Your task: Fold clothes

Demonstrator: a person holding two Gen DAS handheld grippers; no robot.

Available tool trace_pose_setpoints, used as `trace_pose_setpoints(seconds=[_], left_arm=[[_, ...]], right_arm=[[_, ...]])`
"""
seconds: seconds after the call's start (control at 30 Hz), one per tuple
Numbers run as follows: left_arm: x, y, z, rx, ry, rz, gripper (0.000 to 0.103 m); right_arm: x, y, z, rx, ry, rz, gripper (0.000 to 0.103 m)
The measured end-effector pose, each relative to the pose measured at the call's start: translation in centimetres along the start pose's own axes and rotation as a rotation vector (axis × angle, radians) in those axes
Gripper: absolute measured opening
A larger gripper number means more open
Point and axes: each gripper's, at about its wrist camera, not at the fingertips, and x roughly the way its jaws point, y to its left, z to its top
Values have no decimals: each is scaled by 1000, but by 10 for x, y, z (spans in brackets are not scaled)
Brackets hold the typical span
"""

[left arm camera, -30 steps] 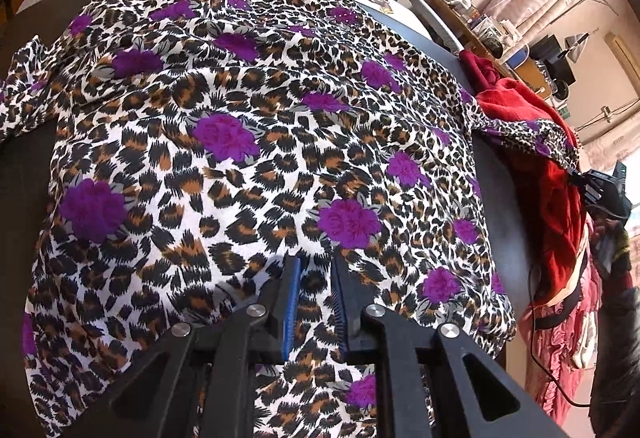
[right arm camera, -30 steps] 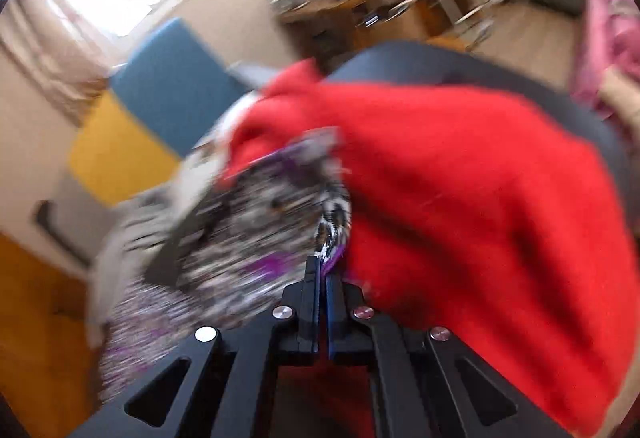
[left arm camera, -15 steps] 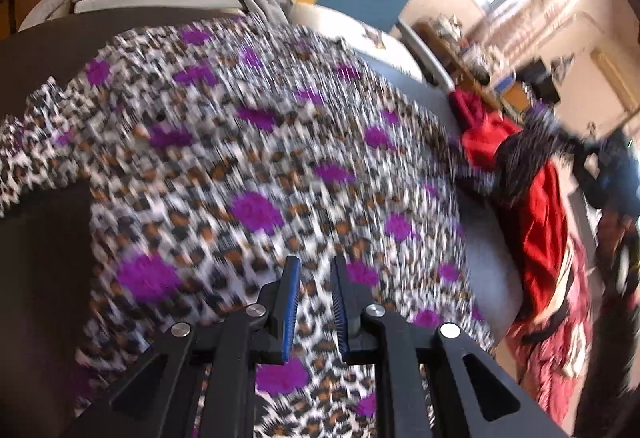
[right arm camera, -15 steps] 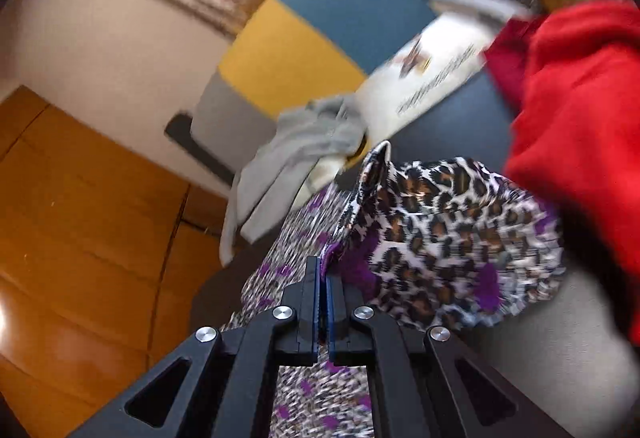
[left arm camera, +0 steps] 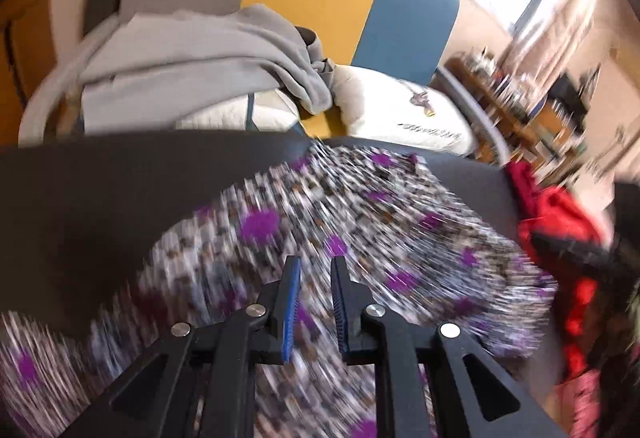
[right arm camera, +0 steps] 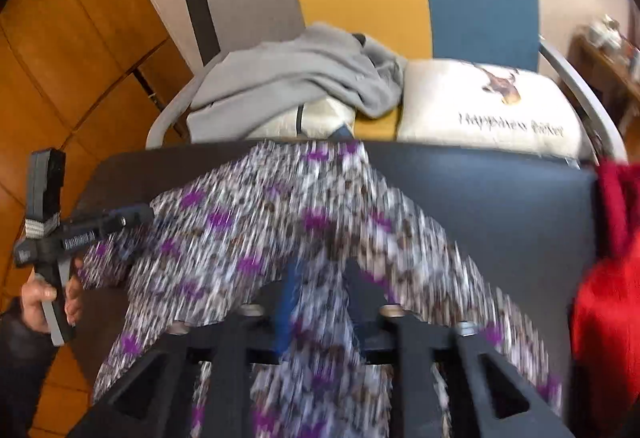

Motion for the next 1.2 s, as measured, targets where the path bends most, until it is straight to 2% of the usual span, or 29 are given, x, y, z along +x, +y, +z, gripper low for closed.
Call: trace_pose_setpoints(seconds=[0.13,0.2,0.3,0.33,0.37,0.4,0.5,0.57,0.6,0.7,0.83,0.93,0.97,1.0,1.07,1.13,1.2], left_arm=[[38,4,26,94,28,30,15],[57,6,35,139,51,44,15],[80,3,36,204,100,51,15],[84,2,35,218,108,52,16],[87,0,34,236,104,61,16],[89,-2,33,253,101,70,16],[86,-1,35,235,55,151,16],[87,2,35,241,17,279,16],[91,8,36,221,22,309,16],[93,19,39,181,3,318,19],[95,26,39,184,-35,419,20],[89,50,48,113,-23,458,19],[85,56,51,90,-14,461,16],[79,60,52,70,-9,447,16],[58,62,46,30,-25,354,16],[41,57,36,23,-33,257,16],[26,42,17,66,-40,219,16]], right_arm=[[63,-12,44,-99,59,-111,42],[86,-22,55,-105,93,-123,41],[96,-25,58,-107,74,-144,41],[100,-25,59,-108,67,-151,36],[103,-26,60,-109,61,-158,19],[107,-27,61,-110,55,-164,6],[117,-29,64,-112,35,-185,5],[124,-30,67,-114,22,-199,5],[127,-31,68,-115,16,-206,5],[131,-32,70,-106,-6,-214,5],[121,-31,69,-70,-42,-195,7],[113,-31,68,-44,-69,-180,11],[110,-31,68,-35,-78,-176,17],[108,-30,68,-26,-87,-171,17],[102,-29,67,-10,-104,-156,17],[85,-7,55,-52,-90,-44,17],[78,16,38,-106,-54,32,17]])
